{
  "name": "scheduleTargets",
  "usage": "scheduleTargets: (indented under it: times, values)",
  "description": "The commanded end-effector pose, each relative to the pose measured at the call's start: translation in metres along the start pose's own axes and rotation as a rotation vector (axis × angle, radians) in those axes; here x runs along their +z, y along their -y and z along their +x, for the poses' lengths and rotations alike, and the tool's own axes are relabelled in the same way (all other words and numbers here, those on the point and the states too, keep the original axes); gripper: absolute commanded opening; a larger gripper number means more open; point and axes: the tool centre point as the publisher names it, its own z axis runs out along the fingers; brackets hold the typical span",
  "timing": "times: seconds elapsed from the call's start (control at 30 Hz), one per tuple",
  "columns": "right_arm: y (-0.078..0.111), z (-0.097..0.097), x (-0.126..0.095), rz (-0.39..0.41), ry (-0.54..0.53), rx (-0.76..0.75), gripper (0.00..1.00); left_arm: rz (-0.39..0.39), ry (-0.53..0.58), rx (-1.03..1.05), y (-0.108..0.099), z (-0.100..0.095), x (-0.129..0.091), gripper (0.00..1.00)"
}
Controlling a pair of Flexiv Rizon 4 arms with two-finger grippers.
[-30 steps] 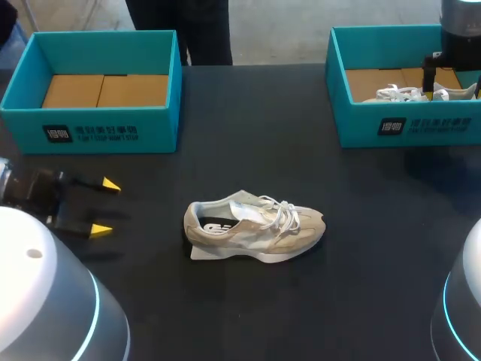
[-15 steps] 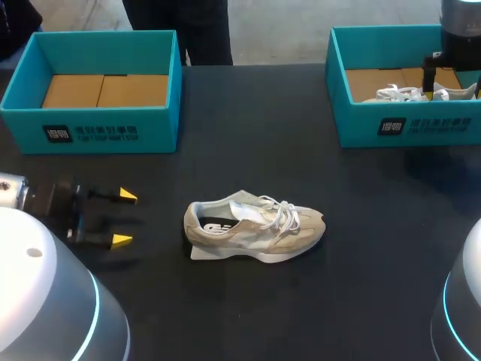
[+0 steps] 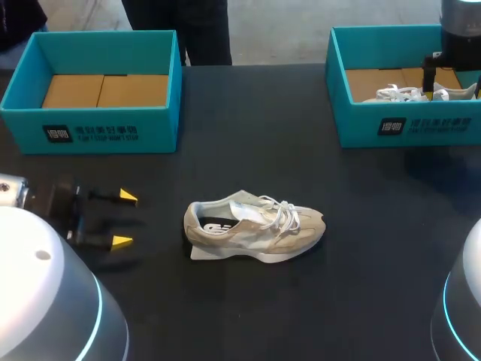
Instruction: Take the shoe out of the shoebox, open the shoe tongue, remove and reinsert the insole, then place the shoe into the shoebox
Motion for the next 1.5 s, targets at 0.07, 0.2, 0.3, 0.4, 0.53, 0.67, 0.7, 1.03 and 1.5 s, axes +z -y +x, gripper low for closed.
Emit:
scheduleTargets:
  times: [0.07,0.2,0.3,0.4,0.53,0.67,0.7,1.03,1.5]
  values:
    - [0.001,0.0,0.0,-0.003,-0.001,0.002,1.0,-0.011,-0.003,-0.017,0.002,0.006,0.009,1.0]
    - [0.001,0.0,0.0,-0.003,-0.001,0.002,1.0,-0.018,-0.005,-0.025,0.0,0.007,0.012,1.0]
    - [0.001,0.0,0.0,-0.003,-0.001,0.002,1.0,-0.017,0.001,-0.033,0.0,0.009,0.014,1.0]
    - [0.001,0.0,0.0,-0.003,-0.001,0.002,1.0,-0.012,0.001,-0.043,0.0,0.011,0.016,1.0]
    - [0.001,0.0,0.0,-0.003,-0.001,0.002,1.0,-0.019,-0.002,-0.052,-0.001,0.014,0.022,1.0]
    - [0.001,0.0,0.0,-0.003,-0.001,0.002,1.0,-0.01,-0.004,-0.055,0.003,0.016,0.027,1.0]
    - [0.001,0.0,0.0,-0.003,-0.001,0.002,1.0,-0.01,-0.003,-0.057,0.004,0.016,0.029,1.0]
    - [0.001,0.0,0.0,-0.003,-0.001,0.002,1.0,-0.011,-0.004,-0.079,0.008,0.012,0.051,1.0]
    - [0.001,0.0,0.0,-0.003,-0.001,0.002,1.0,-0.021,-0.008,-0.115,0.005,0.007,0.09,1.0]
